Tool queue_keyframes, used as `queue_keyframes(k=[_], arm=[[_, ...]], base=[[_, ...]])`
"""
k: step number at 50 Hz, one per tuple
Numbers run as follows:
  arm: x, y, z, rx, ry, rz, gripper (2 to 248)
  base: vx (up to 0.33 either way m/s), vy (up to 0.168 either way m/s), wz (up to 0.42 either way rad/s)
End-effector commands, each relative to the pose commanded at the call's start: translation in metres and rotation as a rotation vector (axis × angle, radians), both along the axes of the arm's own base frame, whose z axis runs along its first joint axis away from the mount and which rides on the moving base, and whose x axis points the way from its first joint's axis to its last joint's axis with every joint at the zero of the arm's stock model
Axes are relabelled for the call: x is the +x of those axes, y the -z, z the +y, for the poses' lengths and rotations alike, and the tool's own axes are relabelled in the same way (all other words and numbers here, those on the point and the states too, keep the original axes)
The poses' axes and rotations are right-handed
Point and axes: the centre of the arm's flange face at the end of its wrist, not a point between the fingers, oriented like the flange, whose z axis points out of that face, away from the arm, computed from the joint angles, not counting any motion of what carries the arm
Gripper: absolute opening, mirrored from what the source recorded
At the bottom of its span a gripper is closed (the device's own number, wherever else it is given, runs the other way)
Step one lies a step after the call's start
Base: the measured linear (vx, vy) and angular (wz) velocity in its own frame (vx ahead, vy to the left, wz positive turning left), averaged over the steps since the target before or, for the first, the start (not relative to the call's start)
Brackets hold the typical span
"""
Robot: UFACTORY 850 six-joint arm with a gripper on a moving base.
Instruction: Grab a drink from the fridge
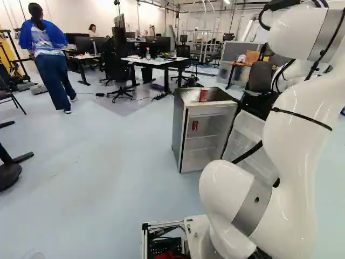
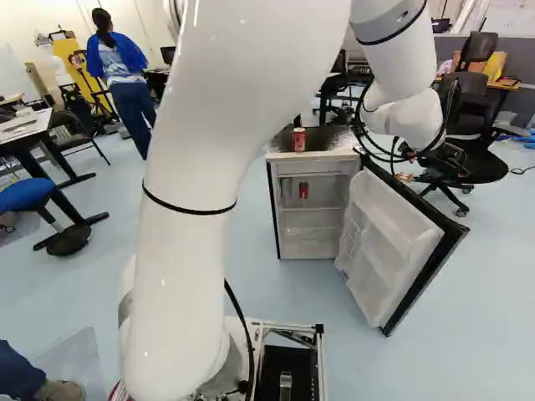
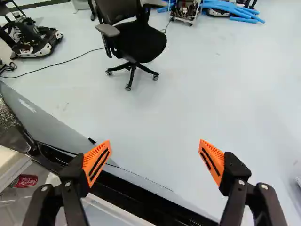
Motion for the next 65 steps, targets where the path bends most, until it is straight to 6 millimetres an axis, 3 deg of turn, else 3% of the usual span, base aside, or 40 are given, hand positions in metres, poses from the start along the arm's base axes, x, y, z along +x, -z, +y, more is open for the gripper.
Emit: queue_keyframes(k=[27, 65], arm=[[0.023, 0.019, -0.032, 0.139, 0.062, 0.083, 247], [0.047, 0.041, -0.052, 0.358, 0.123, 0.207, 247]], base=[[0.000, 0.000, 0.000], [0.000, 0.000, 0.000]])
